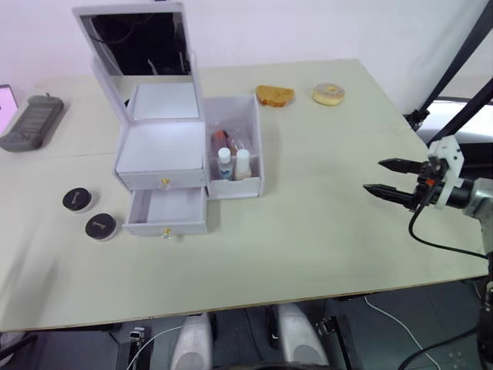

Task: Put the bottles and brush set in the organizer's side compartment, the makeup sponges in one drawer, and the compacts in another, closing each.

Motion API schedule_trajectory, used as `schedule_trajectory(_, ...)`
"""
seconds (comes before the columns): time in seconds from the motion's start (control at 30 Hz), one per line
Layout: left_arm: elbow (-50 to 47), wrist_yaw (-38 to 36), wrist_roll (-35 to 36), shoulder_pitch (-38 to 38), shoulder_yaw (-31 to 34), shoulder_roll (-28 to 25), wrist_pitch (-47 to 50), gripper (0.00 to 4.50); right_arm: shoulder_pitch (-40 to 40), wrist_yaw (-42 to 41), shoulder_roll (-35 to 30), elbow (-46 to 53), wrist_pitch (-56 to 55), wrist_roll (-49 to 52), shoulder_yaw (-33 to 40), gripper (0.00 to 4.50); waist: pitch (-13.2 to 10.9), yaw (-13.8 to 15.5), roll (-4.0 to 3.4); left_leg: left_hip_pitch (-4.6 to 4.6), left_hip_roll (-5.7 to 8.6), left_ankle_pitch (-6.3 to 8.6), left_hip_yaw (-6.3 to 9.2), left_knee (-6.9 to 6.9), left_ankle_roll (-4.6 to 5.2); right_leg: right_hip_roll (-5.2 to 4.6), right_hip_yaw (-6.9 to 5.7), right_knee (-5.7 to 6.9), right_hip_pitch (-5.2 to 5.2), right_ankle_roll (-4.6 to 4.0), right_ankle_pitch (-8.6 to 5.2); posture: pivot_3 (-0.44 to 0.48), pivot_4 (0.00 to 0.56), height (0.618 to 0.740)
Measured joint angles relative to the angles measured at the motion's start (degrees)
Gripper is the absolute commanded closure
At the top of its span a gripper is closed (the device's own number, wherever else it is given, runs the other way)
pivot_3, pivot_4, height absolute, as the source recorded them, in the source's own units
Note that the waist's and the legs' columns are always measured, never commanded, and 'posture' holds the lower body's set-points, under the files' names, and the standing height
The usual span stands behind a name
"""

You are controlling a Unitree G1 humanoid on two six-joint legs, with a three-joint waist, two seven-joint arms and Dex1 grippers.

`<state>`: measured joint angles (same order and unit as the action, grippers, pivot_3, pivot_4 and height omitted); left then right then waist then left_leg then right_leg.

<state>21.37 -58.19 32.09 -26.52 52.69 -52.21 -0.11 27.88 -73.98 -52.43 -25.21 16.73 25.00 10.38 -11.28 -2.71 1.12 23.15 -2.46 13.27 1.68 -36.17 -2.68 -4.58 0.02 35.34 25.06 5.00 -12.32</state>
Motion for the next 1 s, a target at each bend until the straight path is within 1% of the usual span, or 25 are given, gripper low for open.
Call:
schedule_trajectory(0.1,-7.6,-1.6,-0.2,-4.4,0.0,0.6,2.2,0.02,2.9,-3.0,0.0,9.3,12.2,5.5,-2.9,0.00,0.0,-0.2,-0.01,0.03,-0.17,0.00,-0.19,0.02,-0.01,0.00,0.00,0.06,0.18,-0.28,0.17,0.000,0.150,0.740)
schedule_trajectory(0.17,-15.5,-3.0,0.3,-10.0,0.1,2.0,6.8,0.02,5.9,-4.3,-0.1,17.6,18.5,8.5,-5.6,0.00,0.0,-0.4,-0.02,0.06,-0.24,0.01,-0.31,0.10,-0.01,0.01,0.00,0.06,0.29,-0.30,0.18,0.000,0.150,0.740)
schedule_trajectory(0.2,-18.8,-2.8,1.3,-11.5,0.4,2.8,9.5,0.02,7.5,-4.8,-0.3,20.7,20.7,9.1,-7.2,0.00,0.0,-0.2,-0.01,0.10,-0.28,0.01,-0.30,0.11,-0.01,0.06,-0.02,0.07,0.37,-0.29,0.17,0.000,0.150,0.740)
schedule_trajectory(0.27,-23.3,-2.3,2.9,-12.3,1.0,3.7,13.3,0.02,9.8,-5.4,-0.4,24.5,22.8,9.3,-9.6,0.00,0.0,0.2,0.01,0.15,-0.31,0.01,-0.28,0.12,-0.01,0.12,-0.05,0.07,0.45,-0.27,0.16,0.000,0.150,0.740)
schedule_trajectory(0.37,-29.6,1.7,3.5,-13.8,2.8,4.8,19.4,0.02,14.8,-5.6,2.2,26.2,25.8,11.1,-11.7,0.00,0.0,0.4,0.01,0.21,-0.30,0.02,-0.28,0.02,-0.02,0.09,-0.07,0.04,0.46,-0.26,0.15,0.000,0.150,0.740)
schedule_trajectory(0.43,-38.6,5.2,3.7,-17.3,3.5,8.1,24.0,0.02,19.1,-7.8,4.0,28.4,25.8,11.6,-13.9,0.00,0.0,0.1,0.01,0.24,-0.30,0.02,-0.43,0.01,-0.02,-0.01,-0.05,-0.08,0.45,-0.25,0.15,0.000,0.150,0.740)
schedule_trajectory(0.53,-47.9,10.3,4.9,-18.4,2.1,10.3,31.3,0.02,24.0,-9.6,6.3,30.0,24.7,11.6,-16.4,0.00,0.0,0.1,0.06,0.22,-0.30,0.05,-0.44,-0.01,-0.07,0.02,-0.04,-0.07,0.44,-0.25,0.16,0.000,0.150,0.740)
schedule_trajectory(0.6,-51.2,14.4,4.8,-17.9,1.0,10.3,36.4,0.02,25.8,-9.5,7.9,29.8,23.2,10.0,-18.0,0.00,0.0,0.3,0.08,0.20,-0.31,0.05,-0.36,-0.01,-0.07,0.08,-0.08,-0.01,0.44,-0.27,0.17,0.000,0.150,0.740)
schedule_trajectory(0.67,-52.3,16.0,4.8,-17.3,-1.2,9.4,39.9,0.02,26.1,-9.5,8.8,29.7,21.9,8.9,-19.3,0.00,0.0,0.5,0.08,0.21,-0.30,0.04,-0.33,-0.01,-0.06,0.10,-0.09,0.04,0.44,-0.35,0.21,0.000,0.150,0.740)
schedule_trajectory(0.8,-52.6,21.2,7.3,-9.0,-4.7,8.0,48.9,0.02,26.1,-9.2,8.8,29.7,21.2,7.7,-19.6,0.00,0.0,0.6,0.08,0.20,-0.30,0.04,-0.32,-0.08,-0.06,0.11,-0.09,0.09,0.40,-0.35,0.22,0.000,0.150,0.740)
schedule_trajectory(1.0,-52.5,28.3,10.2,4.0,-11.2,7.4,58.0,0.02,25.9,-8.1,8.1,30.2,20.5,6.5,-19.4,0.00,0.0,0.3,0.10,0.14,-0.29,0.04,-0.30,-0.09,-0.05,0.14,-0.07,0.20,0.35,-0.34,0.23,0.000,0.150,0.740)
